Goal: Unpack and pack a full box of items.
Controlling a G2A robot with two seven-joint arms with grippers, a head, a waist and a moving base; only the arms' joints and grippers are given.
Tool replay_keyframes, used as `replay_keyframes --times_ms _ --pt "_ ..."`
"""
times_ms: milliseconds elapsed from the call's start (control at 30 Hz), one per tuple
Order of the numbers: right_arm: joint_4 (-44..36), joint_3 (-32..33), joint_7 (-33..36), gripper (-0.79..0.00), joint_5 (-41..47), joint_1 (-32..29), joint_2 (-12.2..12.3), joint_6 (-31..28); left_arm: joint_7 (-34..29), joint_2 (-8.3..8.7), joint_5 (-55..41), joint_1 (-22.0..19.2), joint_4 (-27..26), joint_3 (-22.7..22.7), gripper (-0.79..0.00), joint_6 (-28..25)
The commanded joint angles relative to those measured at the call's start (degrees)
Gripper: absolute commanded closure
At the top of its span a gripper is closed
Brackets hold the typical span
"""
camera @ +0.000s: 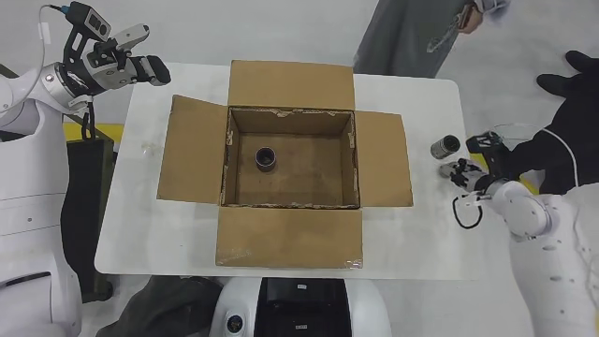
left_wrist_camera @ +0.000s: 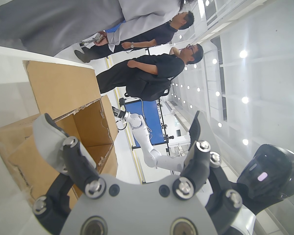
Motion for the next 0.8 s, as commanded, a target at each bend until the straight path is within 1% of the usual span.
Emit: replay_keyframes --times_ms 0,200,467,633,767 --pt "-2.9 1.0 -0.7 0.000 0.6 -2.0 0.2 -0.2 0.0 0.00 0.0 0.0 0.0 0.0 -0.785 0.0" --pt "-13.9 4.4 -2.1 0.000 -0.3 -9.0 0.7 0.0 0.0 0.00 0.0 0.0 0.0 0.0 -0.785 0.0" --pt "-29.6 7.1 -4.9 0.000 -2.3 -16.8 0.9 0.5 0.0 0.00 0.0 0.0 0.0 0.0 -0.785 0.0" --pt "-38.3 6.3 -6.7 0.000 -6.6 -19.8 1.1 -1.3 0.0 0.00 0.0 0.0 0.0 0.0 -0.785 0.0" --pt "-42.6 3.5 -6.9 0.000 -9.7 -19.9 1.1 -2.6 0.0 0.00 0.0 0.0 0.0 0.0 -0.785 0.0"
